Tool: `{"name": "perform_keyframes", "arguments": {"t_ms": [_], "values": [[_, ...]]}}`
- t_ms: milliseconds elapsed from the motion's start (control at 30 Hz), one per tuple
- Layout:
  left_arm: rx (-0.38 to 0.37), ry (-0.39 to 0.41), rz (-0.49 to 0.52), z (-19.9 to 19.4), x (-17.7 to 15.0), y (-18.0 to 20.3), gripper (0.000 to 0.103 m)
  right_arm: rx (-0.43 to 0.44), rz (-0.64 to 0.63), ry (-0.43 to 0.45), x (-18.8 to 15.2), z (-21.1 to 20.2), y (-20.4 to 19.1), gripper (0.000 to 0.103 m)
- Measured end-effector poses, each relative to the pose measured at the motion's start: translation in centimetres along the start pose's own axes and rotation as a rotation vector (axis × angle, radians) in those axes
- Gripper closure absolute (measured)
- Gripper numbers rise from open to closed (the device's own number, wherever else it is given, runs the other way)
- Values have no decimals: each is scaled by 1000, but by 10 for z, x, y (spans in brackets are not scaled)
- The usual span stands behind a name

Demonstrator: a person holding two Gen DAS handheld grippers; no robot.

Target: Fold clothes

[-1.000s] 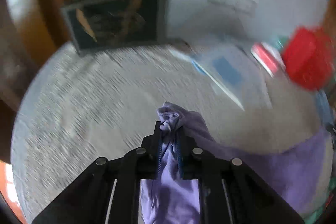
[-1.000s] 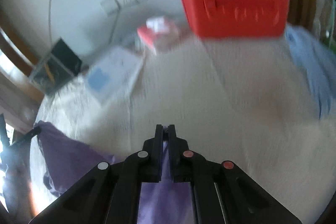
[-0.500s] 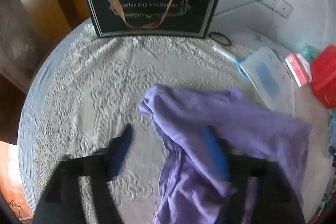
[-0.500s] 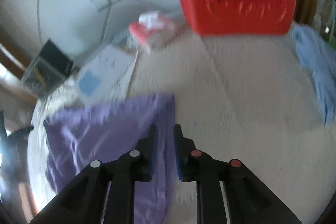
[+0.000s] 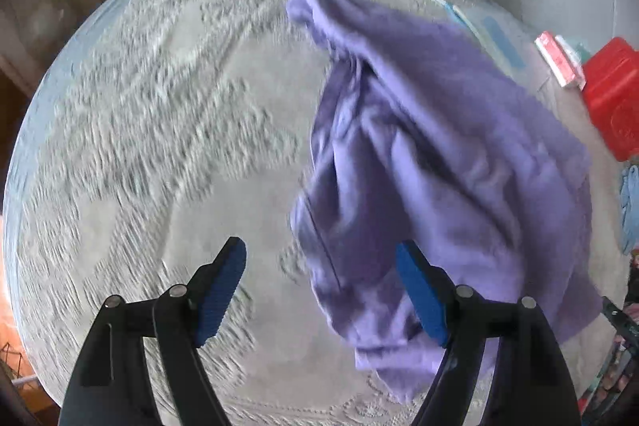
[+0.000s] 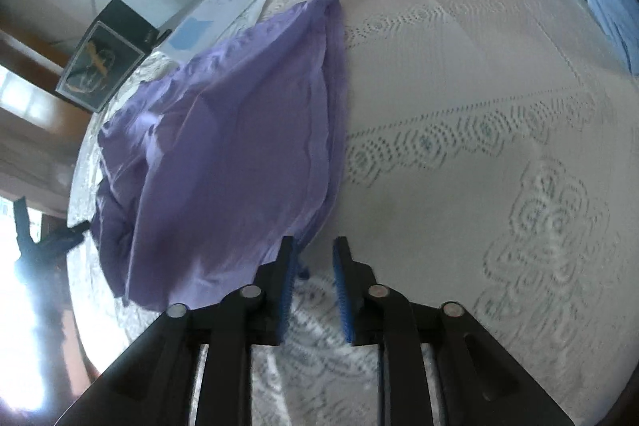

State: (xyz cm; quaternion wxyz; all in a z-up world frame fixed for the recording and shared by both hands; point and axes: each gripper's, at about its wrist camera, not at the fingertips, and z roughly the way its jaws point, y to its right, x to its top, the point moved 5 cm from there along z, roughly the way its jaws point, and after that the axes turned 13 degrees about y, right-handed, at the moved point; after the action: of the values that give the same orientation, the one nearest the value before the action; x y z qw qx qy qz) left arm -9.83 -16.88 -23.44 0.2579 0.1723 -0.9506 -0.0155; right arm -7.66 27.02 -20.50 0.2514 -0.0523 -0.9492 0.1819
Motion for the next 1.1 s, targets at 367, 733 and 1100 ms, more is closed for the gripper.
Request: {"name": "perform_keyframes", "arguments": {"t_ms": [367, 733, 1100], "values": [[51, 25, 96, 15, -30, 30, 25, -3, 33, -30, -9, 14, -22, 45], [-10, 22, 65, -1, -26, 21, 95, -59, -32, -72, -26, 32, -33, 92], [67, 31, -33, -43, -34, -63, 95, -149, 42, 120, 7, -62, 23, 99]]}}
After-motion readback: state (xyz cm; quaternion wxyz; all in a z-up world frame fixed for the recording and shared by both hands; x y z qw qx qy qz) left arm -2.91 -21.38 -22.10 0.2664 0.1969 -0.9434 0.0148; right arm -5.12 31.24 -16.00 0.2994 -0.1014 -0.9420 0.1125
